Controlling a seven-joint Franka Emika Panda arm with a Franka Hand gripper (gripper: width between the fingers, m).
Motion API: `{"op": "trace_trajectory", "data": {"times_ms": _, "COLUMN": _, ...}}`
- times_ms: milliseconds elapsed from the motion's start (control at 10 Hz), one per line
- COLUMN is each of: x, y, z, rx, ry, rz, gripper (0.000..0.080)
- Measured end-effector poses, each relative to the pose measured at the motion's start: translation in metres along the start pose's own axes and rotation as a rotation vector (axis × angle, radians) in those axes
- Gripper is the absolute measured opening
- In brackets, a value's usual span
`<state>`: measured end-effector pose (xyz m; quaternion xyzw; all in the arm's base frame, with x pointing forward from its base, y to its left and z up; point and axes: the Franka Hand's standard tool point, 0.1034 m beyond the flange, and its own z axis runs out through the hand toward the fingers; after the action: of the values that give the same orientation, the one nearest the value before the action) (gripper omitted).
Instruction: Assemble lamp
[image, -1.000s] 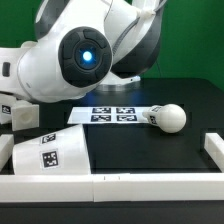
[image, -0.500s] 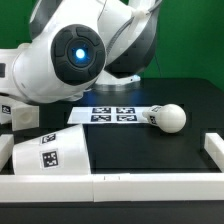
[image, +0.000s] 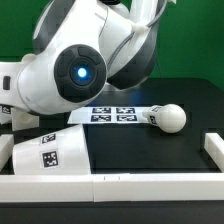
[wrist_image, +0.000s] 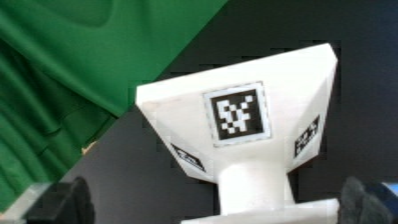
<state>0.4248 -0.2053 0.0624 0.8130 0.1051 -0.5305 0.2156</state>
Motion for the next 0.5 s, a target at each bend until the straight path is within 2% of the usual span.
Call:
{"op": "trace_trajectory", "data": {"times_ms": 300, "x": 0.008, "y": 0.000, "z": 0.004, "rx": -0.007, "ry": 0.012, "rz": 0.003, "gripper": 0.0698}}
{"op": "trace_trajectory", "data": {"times_ms": 500, "x": 0.014, "y": -0.008, "z": 0.008, "rx": -0.013, "ry": 0.013, "rz": -0.004, "gripper": 0.0698}}
